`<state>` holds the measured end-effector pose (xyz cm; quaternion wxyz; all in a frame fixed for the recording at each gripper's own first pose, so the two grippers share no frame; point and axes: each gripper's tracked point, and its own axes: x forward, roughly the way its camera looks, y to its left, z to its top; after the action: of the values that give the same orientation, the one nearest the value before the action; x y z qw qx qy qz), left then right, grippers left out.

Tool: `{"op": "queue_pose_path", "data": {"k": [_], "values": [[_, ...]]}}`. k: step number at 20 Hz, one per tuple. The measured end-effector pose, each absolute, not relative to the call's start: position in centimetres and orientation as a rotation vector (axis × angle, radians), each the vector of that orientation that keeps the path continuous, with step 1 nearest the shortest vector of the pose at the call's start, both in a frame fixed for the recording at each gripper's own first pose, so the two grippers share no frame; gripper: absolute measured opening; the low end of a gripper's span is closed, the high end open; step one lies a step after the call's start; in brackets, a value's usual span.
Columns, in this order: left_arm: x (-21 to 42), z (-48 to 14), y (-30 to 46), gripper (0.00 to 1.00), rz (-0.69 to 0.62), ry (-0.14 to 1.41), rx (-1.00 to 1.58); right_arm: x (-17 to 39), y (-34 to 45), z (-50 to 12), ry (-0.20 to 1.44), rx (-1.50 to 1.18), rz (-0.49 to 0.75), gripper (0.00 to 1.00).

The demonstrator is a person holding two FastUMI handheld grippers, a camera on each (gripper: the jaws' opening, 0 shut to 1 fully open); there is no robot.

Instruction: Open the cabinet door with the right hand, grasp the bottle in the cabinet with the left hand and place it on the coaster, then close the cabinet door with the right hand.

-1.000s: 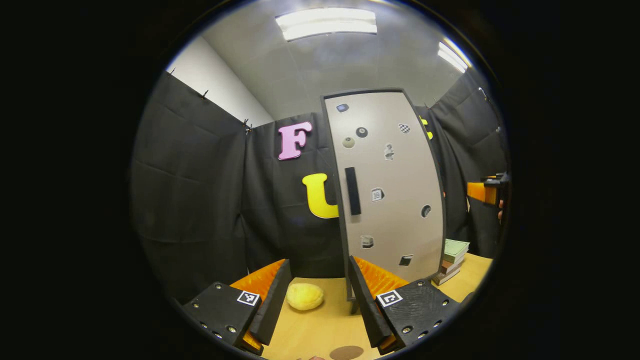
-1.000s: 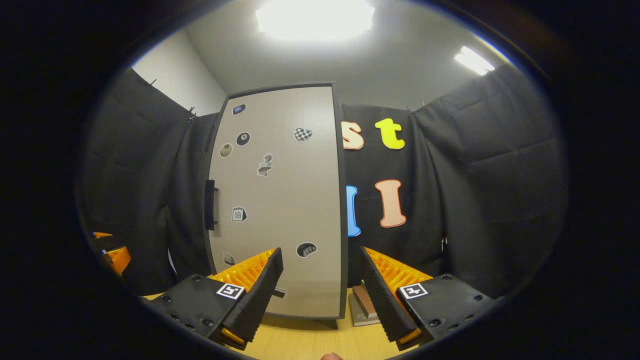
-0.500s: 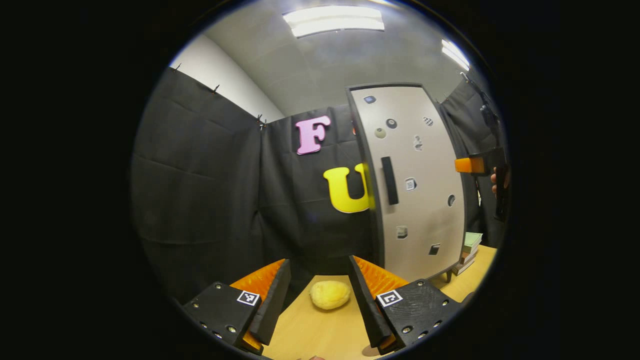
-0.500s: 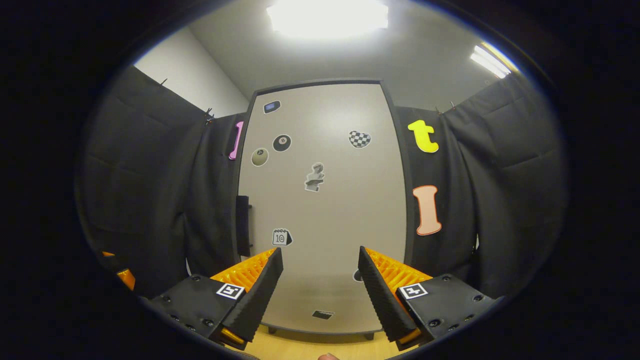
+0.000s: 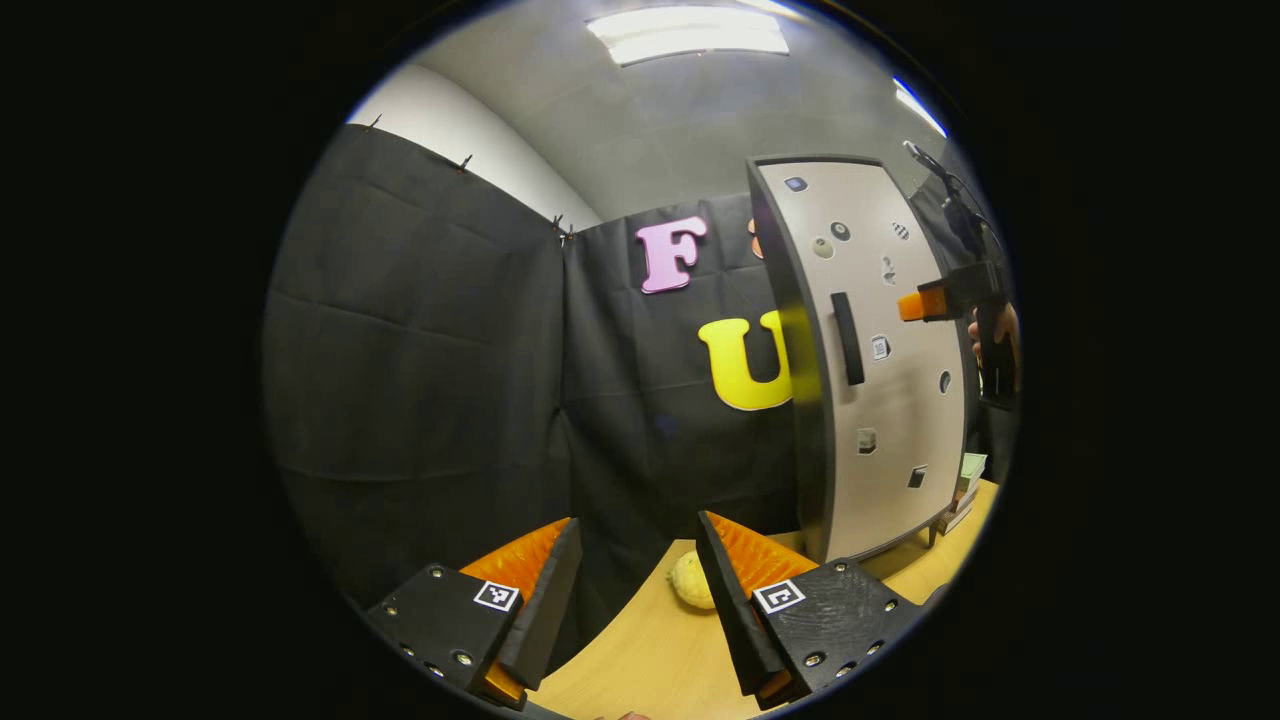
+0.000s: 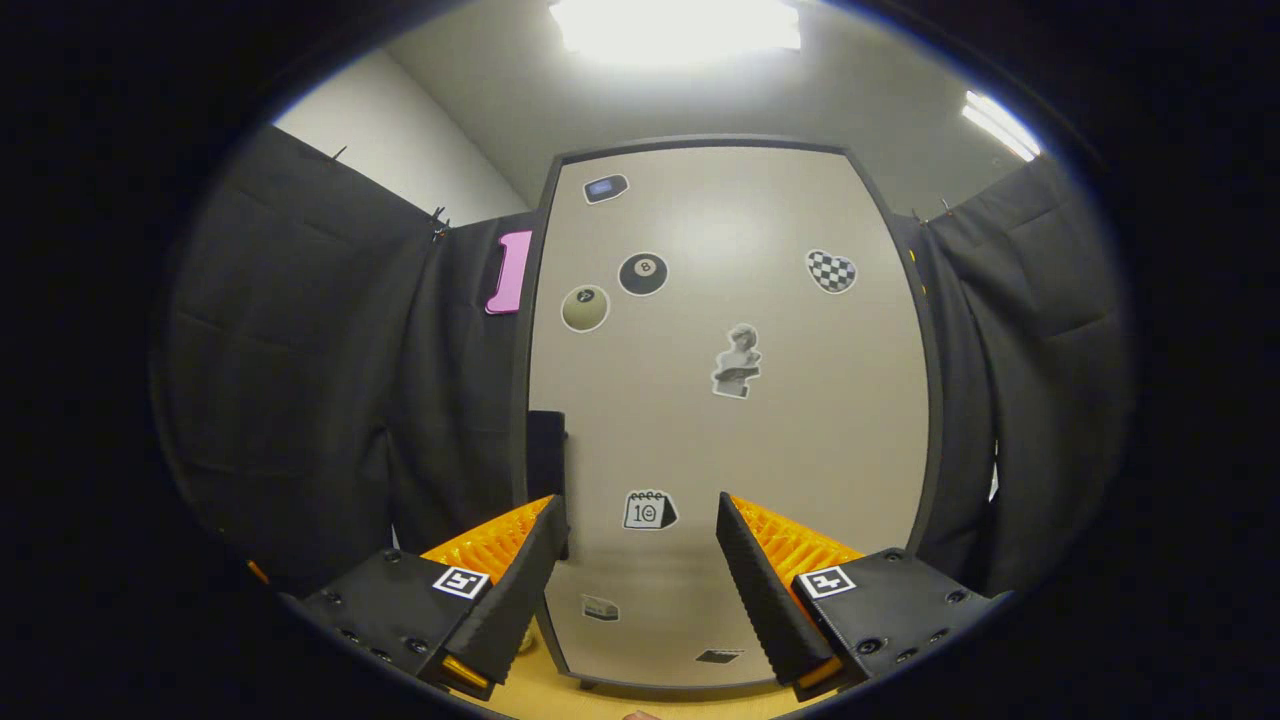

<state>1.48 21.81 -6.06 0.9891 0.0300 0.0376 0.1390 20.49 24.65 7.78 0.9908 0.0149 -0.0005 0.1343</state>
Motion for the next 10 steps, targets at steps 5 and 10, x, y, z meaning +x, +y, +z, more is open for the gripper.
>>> {"op": "queue_pose_path", "data": {"k": [5, 10], "values": [[1.2, -7.4, 24.7, 0.67, 0.311, 0.087, 0.046, 22.4, 28.3, 8.8, -0.021, -0.026, 0.280, 0.97], [1.0, -8.6, 26.7, 0.67, 0.344, 0.107, 0.035, 24.6, 30.9, 7.9, 0.021, -0.047, 0.270, 0.98]]}}
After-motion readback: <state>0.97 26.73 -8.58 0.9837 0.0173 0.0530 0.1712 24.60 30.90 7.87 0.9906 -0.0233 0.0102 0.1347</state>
